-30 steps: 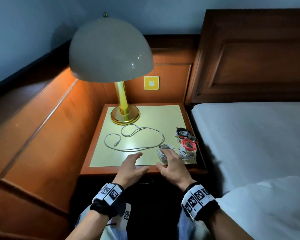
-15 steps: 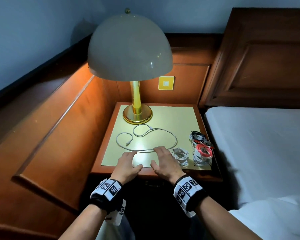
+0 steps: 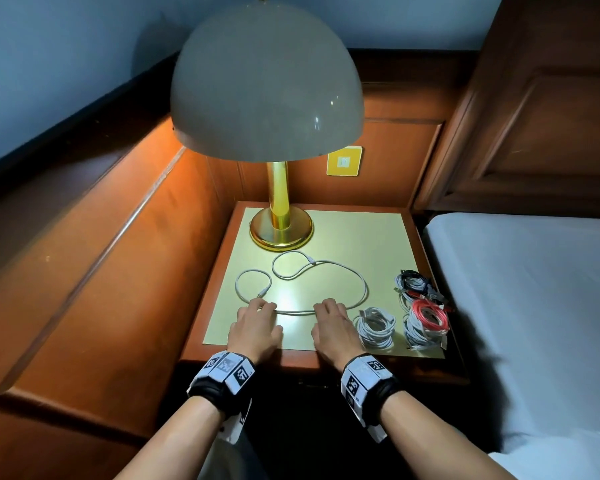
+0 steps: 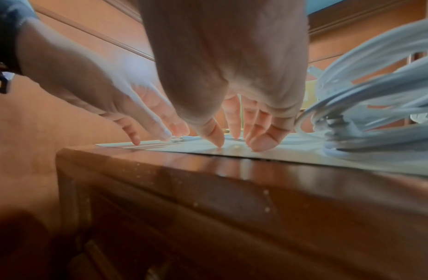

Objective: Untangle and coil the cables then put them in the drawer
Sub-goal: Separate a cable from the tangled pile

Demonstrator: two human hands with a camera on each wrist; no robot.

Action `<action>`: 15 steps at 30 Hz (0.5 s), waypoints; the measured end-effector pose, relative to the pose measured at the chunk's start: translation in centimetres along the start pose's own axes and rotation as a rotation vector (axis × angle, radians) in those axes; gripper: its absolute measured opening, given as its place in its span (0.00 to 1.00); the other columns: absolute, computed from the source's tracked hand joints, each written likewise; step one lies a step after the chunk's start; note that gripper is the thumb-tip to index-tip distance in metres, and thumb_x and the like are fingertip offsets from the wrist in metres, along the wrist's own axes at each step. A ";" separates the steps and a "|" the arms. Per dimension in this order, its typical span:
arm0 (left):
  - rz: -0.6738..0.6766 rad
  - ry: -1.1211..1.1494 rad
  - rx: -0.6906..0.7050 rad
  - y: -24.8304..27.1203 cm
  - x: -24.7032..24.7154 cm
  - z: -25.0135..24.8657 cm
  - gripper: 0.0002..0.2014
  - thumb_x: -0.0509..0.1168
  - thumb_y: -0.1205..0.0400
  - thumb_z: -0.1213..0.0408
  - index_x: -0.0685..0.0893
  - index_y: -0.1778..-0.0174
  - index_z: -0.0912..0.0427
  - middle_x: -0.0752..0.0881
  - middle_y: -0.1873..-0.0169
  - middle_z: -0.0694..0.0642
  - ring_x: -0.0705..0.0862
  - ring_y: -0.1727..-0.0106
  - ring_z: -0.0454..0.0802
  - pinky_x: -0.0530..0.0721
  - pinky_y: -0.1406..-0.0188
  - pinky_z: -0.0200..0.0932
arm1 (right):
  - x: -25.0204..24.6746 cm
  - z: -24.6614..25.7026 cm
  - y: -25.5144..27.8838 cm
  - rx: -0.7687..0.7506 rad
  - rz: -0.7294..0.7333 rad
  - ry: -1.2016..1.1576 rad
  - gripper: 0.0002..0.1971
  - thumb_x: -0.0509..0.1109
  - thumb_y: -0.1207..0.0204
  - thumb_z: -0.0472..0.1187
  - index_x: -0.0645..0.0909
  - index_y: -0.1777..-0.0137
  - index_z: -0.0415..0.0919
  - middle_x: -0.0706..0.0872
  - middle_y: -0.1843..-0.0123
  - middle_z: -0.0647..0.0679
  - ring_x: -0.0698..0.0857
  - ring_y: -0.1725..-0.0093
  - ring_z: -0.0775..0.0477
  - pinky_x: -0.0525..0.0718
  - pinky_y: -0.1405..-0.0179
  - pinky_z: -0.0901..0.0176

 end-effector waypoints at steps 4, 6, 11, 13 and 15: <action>-0.031 0.001 -0.003 0.1 0.3 0.2 0.13 0.62 0.15 0.57 0.81 0.36 0.53 0.77 0.34 0.53 0.74 0.32 0.57 0.81 0.38 0.54 | 0.2 0.1 -0.3 -0.014 -0.010 0.001 0.16 0.58 0.14 0.37 0.72 0.29 0.37 0.72 0.30 0.40 0.70 0.28 0.39 0.77 0.36 0.48; -0.042 0.005 -0.018 0.5 0.3 0.5 0.09 0.61 0.15 0.57 0.82 0.42 0.53 0.79 0.39 0.53 0.75 0.36 0.57 0.82 0.42 0.53 | 0.4 0.4 -0.1 -0.038 -0.006 0.011 0.13 0.58 0.13 0.38 0.74 0.32 0.37 0.73 0.32 0.41 0.72 0.30 0.39 0.79 0.39 0.47; -0.004 0.031 -0.024 2.2 0.5 1.9 0.07 0.62 0.17 0.59 0.83 0.48 0.54 0.79 0.49 0.54 0.78 0.43 0.57 0.82 0.42 0.51 | 0.8 1.0 1.4 -0.112 -0.029 -0.052 0.11 0.59 0.12 0.44 0.77 0.35 0.43 0.75 0.36 0.44 0.74 0.34 0.41 0.81 0.46 0.47; 0.028 0.061 -0.030 3.2 0.5 2.5 0.05 0.64 0.20 0.59 0.83 0.53 0.53 0.79 0.53 0.54 0.80 0.46 0.57 0.82 0.43 0.50 | 0.6 1.4 2.2 -0.140 -0.063 -0.109 0.10 0.59 0.12 0.46 0.78 0.36 0.46 0.76 0.38 0.46 0.76 0.36 0.41 0.81 0.49 0.49; 0.064 0.088 -0.030 4.3 0.3 2.7 0.02 0.65 0.22 0.58 0.82 0.57 0.51 0.80 0.56 0.53 0.81 0.49 0.55 0.81 0.46 0.48 | 0.1 2.2 3.1 -0.172 -0.101 -0.158 0.10 0.60 0.12 0.48 0.79 0.37 0.49 0.78 0.40 0.48 0.77 0.38 0.43 0.80 0.52 0.50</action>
Point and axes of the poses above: each hand's wrist, its own y-axis away from the middle knuckle, its own x-axis out of the palm, z = x × y, the point moved 2 cm from there along -y, towards the middle knuckle
